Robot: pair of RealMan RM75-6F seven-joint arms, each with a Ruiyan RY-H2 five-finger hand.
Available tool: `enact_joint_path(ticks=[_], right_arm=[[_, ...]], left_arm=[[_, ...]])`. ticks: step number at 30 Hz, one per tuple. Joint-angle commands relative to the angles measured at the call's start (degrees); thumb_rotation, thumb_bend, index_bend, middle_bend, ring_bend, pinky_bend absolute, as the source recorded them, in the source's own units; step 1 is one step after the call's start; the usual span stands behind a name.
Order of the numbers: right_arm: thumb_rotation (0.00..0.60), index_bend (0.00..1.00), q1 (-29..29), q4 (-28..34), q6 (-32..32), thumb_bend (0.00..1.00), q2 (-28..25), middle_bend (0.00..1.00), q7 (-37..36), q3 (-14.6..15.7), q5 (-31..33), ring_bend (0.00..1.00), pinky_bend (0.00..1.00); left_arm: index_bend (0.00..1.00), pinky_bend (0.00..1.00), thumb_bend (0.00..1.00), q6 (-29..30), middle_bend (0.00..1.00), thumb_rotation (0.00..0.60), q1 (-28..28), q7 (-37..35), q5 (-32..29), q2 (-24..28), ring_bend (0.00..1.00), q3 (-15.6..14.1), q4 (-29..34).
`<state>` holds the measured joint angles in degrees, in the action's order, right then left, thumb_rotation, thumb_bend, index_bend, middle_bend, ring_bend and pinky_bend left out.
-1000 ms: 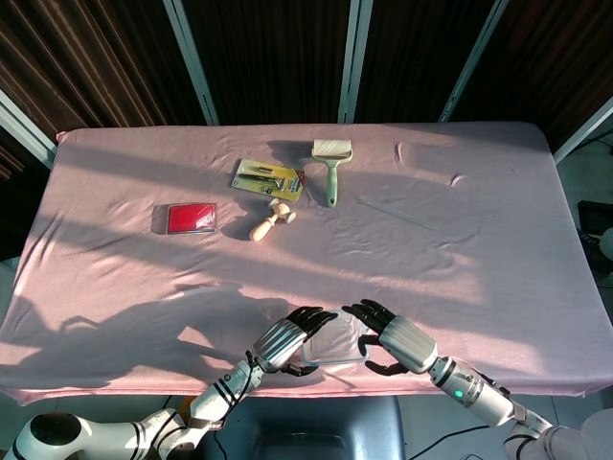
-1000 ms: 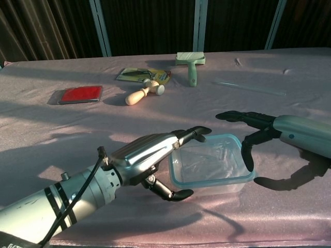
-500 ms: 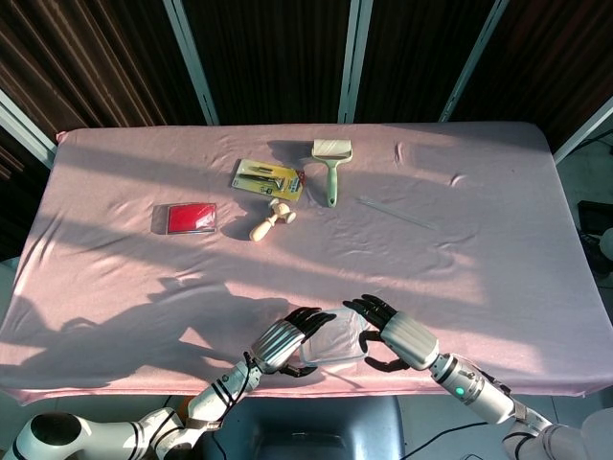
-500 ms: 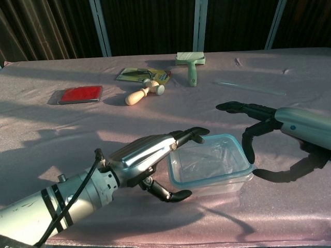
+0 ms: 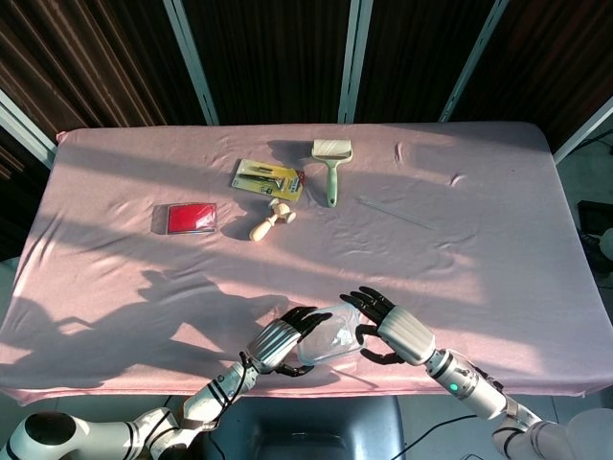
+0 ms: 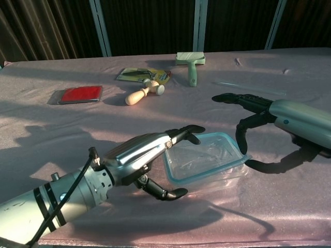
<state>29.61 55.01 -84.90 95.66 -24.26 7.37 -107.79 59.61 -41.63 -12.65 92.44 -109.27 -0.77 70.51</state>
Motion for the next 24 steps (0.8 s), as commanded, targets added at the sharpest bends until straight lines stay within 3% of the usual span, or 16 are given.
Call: enact_joint_path(ticks=[1,12,16,19,21,24], right_arm=[[0.6,0.67,0.2,-0.6,-0.2,0.47,0.5,0.13,-0.2,-0.1,0.1,0.0,0.0],[0.6,0.71,1.3,-1.0,1.7,0.51,2.1,0.14,0.1,0.4,0.0,0.0,0.0],[0.6,0.76,1.2,-1.3,0.6,0.56,2.3,0.16,0.1,0.2,0.0,0.0,0.0],[0.6,0.78,1.1,-1.7,-0.1,0.56,2.4,0.18,0.2,-0.1,0.2,0.0,0.0],[0.6,0.79,1.2,-1.8,-0.4,0.56,2.4,0.18,0.5,-0.2,0.3,0.0,0.0],[0.6,0.8,1.3,-1.8,-1.1,0.56,2.3,0.19,1.1,-0.6,0.2,0.01,0.0]], left_arm=[[0.0,0.39,0.29,0.2,0.58,0.6,0.0,-0.3,0.1,0.2,0.49,0.0,0.1],[0.0,0.39,0.29,0.8,0.58,0.6,0.1,-1.4,0.3,0.4,0.49,0.1,-0.1],[0.0,0.31,0.29,2.6,0.53,0.6,-0.1,-5.8,2.1,0.4,0.43,-0.4,-0.9],[0.0,0.17,0.29,3.1,0.35,0.6,-0.9,-11.2,3.8,0.9,0.22,-1.3,-1.7],[0.0,0.07,0.29,3.9,0.16,0.6,-1.5,-12.9,5.2,1.2,0.05,-1.7,-3.0],[0.0,0.0,0.29,5.8,0.01,0.6,-1.6,-14.1,6.4,1.2,0.0,-1.7,-4.5]])
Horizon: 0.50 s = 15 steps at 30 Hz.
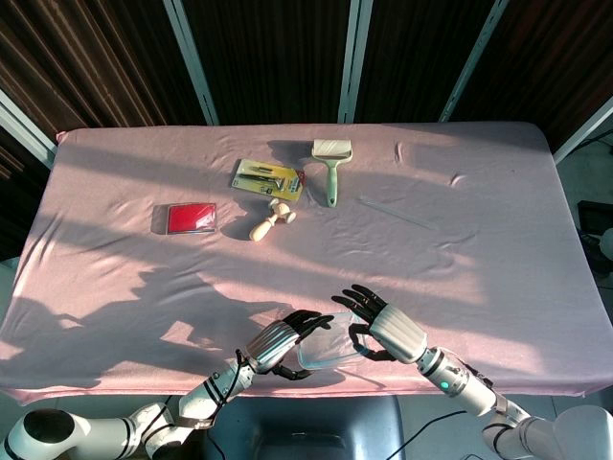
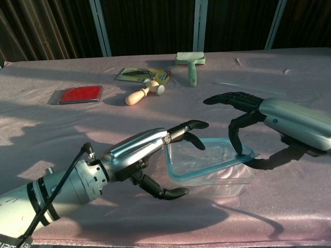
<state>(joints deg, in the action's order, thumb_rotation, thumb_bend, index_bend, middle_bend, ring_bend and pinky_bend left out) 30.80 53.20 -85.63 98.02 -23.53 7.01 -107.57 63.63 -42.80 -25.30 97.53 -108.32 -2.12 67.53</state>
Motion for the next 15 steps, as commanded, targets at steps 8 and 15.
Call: enact_joint_path(ticks=[8,15], right_arm=[[0.6,0.81,0.8,0.6,-2.2,0.56,-0.7,0.19,3.0,-1.3,-0.4,0.01,0.0],[0.6,0.81,1.4,3.5,-4.5,0.56,-3.5,0.19,6.0,-3.2,-0.5,0.02,0.0]], left_arm=[[0.0,0.0,0.29,6.7,0.0,0.6,0.6,-1.8,1.8,1.4,0.0,0.5,-3.2],[0.0,0.0,0.29,10.5,0.0,0.6,1.5,-2.6,1.6,4.7,0.0,1.7,-2.4]])
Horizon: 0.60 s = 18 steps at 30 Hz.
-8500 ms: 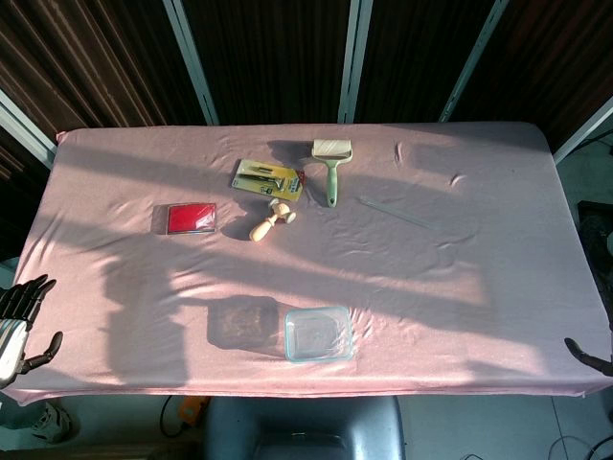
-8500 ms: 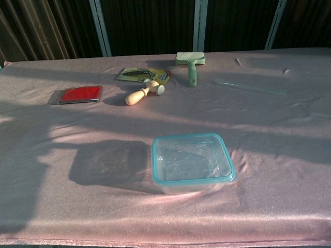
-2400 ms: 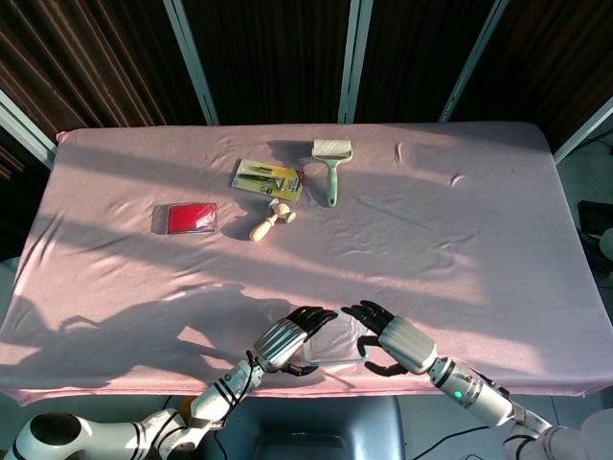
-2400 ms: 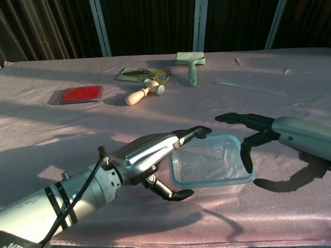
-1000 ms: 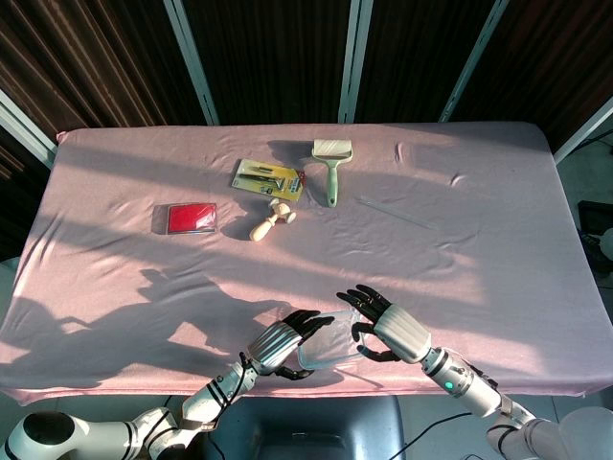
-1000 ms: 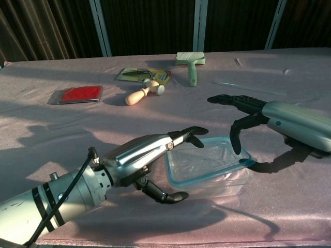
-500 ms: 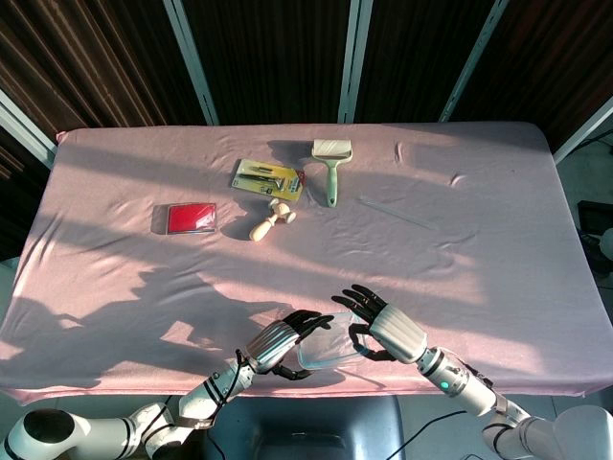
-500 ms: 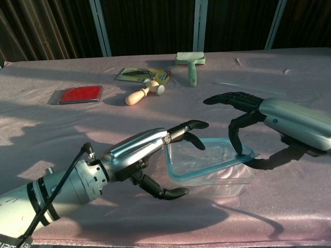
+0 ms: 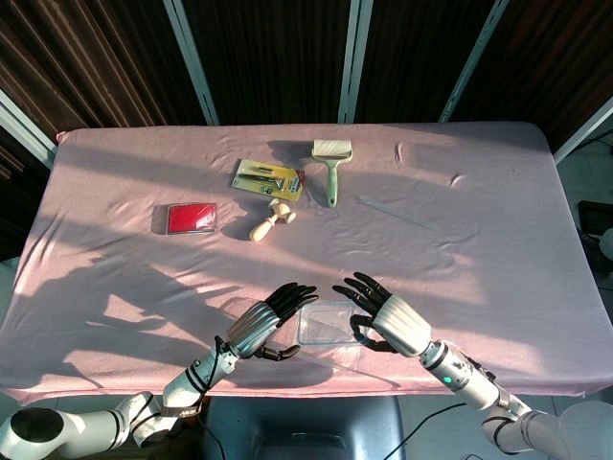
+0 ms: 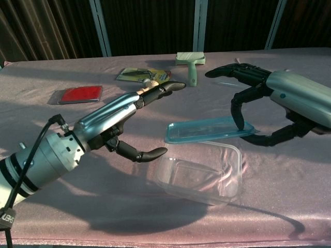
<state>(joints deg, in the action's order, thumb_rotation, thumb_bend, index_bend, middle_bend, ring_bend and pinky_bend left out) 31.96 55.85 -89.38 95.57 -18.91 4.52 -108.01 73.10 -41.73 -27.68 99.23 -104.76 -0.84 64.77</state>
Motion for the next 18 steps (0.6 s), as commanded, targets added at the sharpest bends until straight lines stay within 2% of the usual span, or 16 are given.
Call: enact_joint_path(ticks=[1,8,13,14,16,18], right_arm=[[0.6,0.81,0.4,1.2,-1.0,0.56,-1.7,0.19,2.3,-1.1,0.0,0.02,0.0],[0.6,0.82,0.2,3.0,-0.6,0.56,-6.3,0.19,9.7,-3.8,2.4,0.02,0.0],[0.6,0.8,-0.5,-0.4,5.0,0.56,-6.4,0.19,12.7,-4.5,6.7,0.02,0.0],[0.6,0.75,-0.5,-1.3,6.4,0.56,-6.0,0.19,12.6,-4.4,7.4,0.02,0.0],[0.6,0.58,-0.4,-2.9,10.4,0.56,-5.0,0.18,12.4,-4.0,9.3,0.01,0.0],[0.6,0.29,-0.2,-3.0,13.3,0.54,-4.4,0.12,11.9,-3.8,10.5,0.0,0.0]], left_arm=[[0.0,0.0,0.29,1.5,0.0,0.6,0.6,-0.3,-0.2,1.7,0.0,0.6,0.5],[0.0,0.0,0.29,4.5,0.0,0.6,3.3,-0.6,-1.7,8.2,0.0,0.6,0.5],[0.0,0.0,0.31,4.2,0.0,0.6,6.9,-0.2,-4.0,14.5,0.0,-1.5,0.7],[0.0,0.0,0.32,3.7,0.0,0.6,7.5,-0.1,-4.5,15.6,0.0,-2.0,0.8],[0.0,0.0,0.32,2.8,0.0,0.6,8.7,0.0,-5.8,17.7,0.0,-2.6,0.7],[0.0,0.0,0.32,2.0,0.0,0.6,9.6,-0.1,-7.1,18.9,0.0,-2.7,0.2]])
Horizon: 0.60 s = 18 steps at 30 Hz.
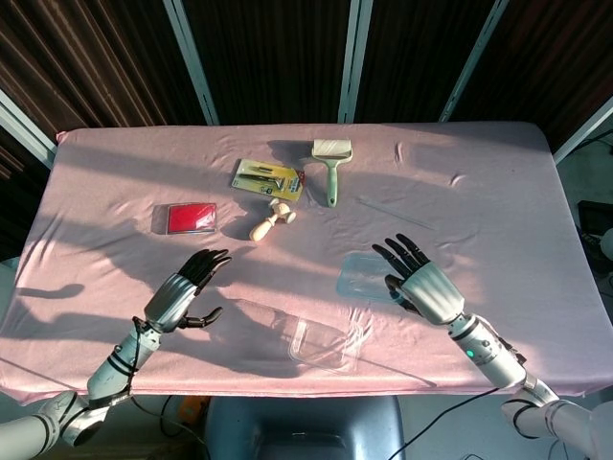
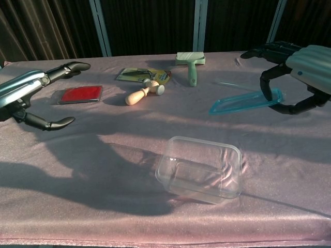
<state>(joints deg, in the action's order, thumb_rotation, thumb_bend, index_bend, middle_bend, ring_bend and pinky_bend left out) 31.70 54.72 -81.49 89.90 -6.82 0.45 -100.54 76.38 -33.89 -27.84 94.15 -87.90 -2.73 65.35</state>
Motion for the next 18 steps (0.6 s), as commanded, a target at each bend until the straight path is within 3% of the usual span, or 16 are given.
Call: enact_joint_path(ticks=[1,2,3,8,13,18], right_arm=[[0.6,0.21,0.1,-1.9,6.6,0.52,1.6,0.1,-0.3,0.3,3.6,0.0,0.0],[0.6,0.09,0.1,-1.7,7.4,0.46,1.8,0.08,-0.4,0.4,4.0,0.0,0.0],[0.6,0.04,0.1,-1.4,7.9,0.4,1.8,0.06,-0.5,0.4,4.3,0.0,0.0],[0.6,0.0,-0.6,4.3,10.0,0.19,-0.8,0.0,0.0,1.4,5.1,0.0,0.0],[0.6,0.0,-1.8,15.7,13.4,0.12,-8.3,0.0,1.5,3.7,6.5,0.0,0.0],[0.6,0.0,-4.8,29.3,14.8,0.11,-19.3,0.0,6.8,6.3,9.6,0.0,0.0]], left_arm=[[0.0,0.0,0.32,-1.8,0.0,0.6,2.3,-0.2,-2.7,2.8,0.0,-1.0,-0.5],[0.0,0.0,0.32,-2.0,0.0,0.6,2.8,-0.4,-3.1,3.4,0.0,-1.2,-0.5],[0.0,0.0,0.32,-1.8,0.0,0.6,3.4,-0.5,-3.3,3.9,0.0,-1.3,-0.6],[0.0,0.0,0.32,0.5,0.0,0.6,6.4,-0.8,-3.4,5.6,0.0,-1.9,-1.5],[0.0,0.0,0.32,1.5,0.0,0.6,8.5,-0.3,-2.7,8.7,0.0,-3.1,0.5],[0.0,0.0,0.32,-1.1,0.0,0.6,11.1,8.2,-4.8,15.8,0.0,-5.3,8.9]])
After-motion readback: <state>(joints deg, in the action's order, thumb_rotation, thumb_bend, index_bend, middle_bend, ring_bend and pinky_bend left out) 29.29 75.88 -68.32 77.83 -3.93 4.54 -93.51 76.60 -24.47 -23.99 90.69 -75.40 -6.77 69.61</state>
